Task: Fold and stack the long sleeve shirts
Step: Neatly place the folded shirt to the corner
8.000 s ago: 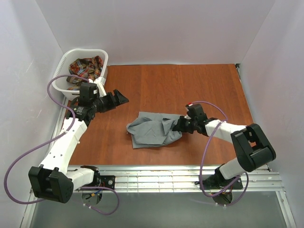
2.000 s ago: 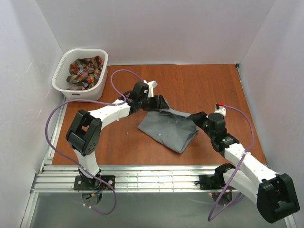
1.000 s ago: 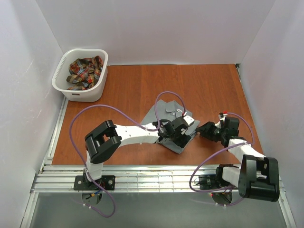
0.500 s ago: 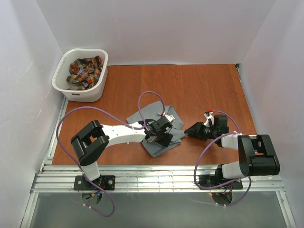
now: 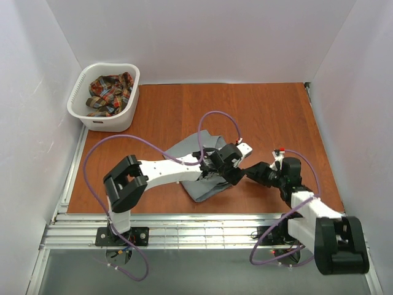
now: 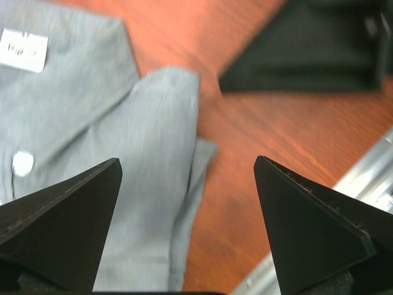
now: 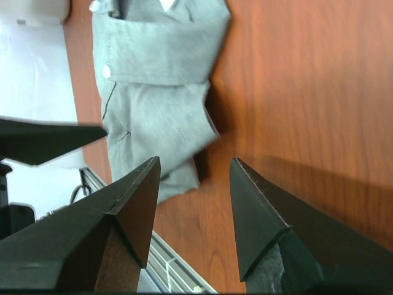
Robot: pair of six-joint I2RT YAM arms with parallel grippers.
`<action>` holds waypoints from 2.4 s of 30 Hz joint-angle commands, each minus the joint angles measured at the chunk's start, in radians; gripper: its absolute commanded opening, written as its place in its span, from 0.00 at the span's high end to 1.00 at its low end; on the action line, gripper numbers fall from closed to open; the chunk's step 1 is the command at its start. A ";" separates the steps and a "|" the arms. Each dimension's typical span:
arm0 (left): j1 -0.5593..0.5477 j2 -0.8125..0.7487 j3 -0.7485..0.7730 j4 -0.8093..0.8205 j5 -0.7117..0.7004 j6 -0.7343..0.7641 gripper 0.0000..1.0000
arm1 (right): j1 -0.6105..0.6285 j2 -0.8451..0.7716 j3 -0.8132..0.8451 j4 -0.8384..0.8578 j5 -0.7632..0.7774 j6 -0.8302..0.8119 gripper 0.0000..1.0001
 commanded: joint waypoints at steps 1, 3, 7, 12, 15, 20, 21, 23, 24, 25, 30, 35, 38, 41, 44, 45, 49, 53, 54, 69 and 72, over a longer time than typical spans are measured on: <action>-0.018 0.086 0.069 0.001 -0.048 0.109 0.18 | -0.005 -0.113 -0.087 -0.038 0.085 0.133 0.57; -0.034 0.132 0.098 -0.001 -0.084 0.135 0.18 | -0.008 -0.202 -0.118 -0.044 0.122 0.191 0.57; -0.047 0.186 0.117 0.001 -0.143 0.148 0.20 | -0.008 -0.285 -0.175 -0.047 0.148 0.243 0.58; -0.045 0.226 0.143 0.002 -0.255 0.149 0.27 | -0.008 -0.239 -0.186 -0.043 0.113 0.228 0.58; -0.045 0.230 0.158 0.008 -0.269 0.137 0.37 | -0.005 -0.195 -0.170 -0.028 0.081 0.198 0.59; -0.047 0.246 0.177 0.015 -0.271 0.128 0.53 | 0.015 -0.159 -0.172 0.018 0.074 0.204 0.58; -0.047 0.247 0.178 0.013 -0.268 0.126 0.57 | 0.023 -0.156 -0.179 0.029 0.076 0.211 0.58; -0.045 0.255 0.174 0.013 -0.263 0.123 0.70 | 0.034 -0.147 -0.189 0.061 0.081 0.233 0.58; -0.045 0.256 0.172 0.011 -0.260 0.122 0.73 | 0.049 -0.142 -0.190 0.069 0.082 0.239 0.59; -0.045 0.256 0.169 0.008 -0.252 0.120 0.74 | 0.055 -0.138 -0.192 0.075 0.087 0.242 0.59; -0.045 0.249 0.155 0.005 -0.240 0.102 0.97 | 0.113 -0.096 -0.192 0.145 0.110 0.277 0.58; -0.018 0.233 0.171 -0.012 -0.203 0.064 1.00 | 0.227 -0.030 -0.181 0.239 0.165 0.332 0.58; 0.001 0.212 0.171 -0.027 -0.182 0.021 1.00 | 0.254 0.019 -0.182 0.293 0.194 0.360 0.59; 0.010 0.192 0.163 -0.028 -0.165 0.004 1.00 | 0.273 0.077 -0.190 0.344 0.212 0.377 0.61; 0.013 0.177 0.161 -0.028 -0.154 -0.007 1.00 | 0.288 0.140 -0.192 0.385 0.219 0.382 0.62; 0.015 0.174 0.161 -0.028 -0.151 -0.009 1.00 | 0.291 0.170 -0.192 0.396 0.220 0.382 0.62; 0.018 0.163 0.161 -0.028 -0.142 -0.012 1.00 | 0.300 0.238 -0.195 0.460 0.220 0.378 0.63; 0.021 0.154 0.158 -0.031 -0.136 -0.015 1.00 | 0.302 0.287 -0.192 0.497 0.223 0.378 0.74; 0.022 0.144 0.158 -0.035 -0.136 -0.015 1.00 | 0.300 0.299 -0.192 0.505 0.225 0.378 0.79; 0.024 0.072 0.137 -0.128 0.062 0.011 1.00 | 0.290 0.290 -0.182 0.509 0.255 0.349 0.99; 0.022 0.072 0.122 -0.139 0.103 -0.002 1.00 | 0.284 0.287 -0.181 0.511 0.258 0.342 0.99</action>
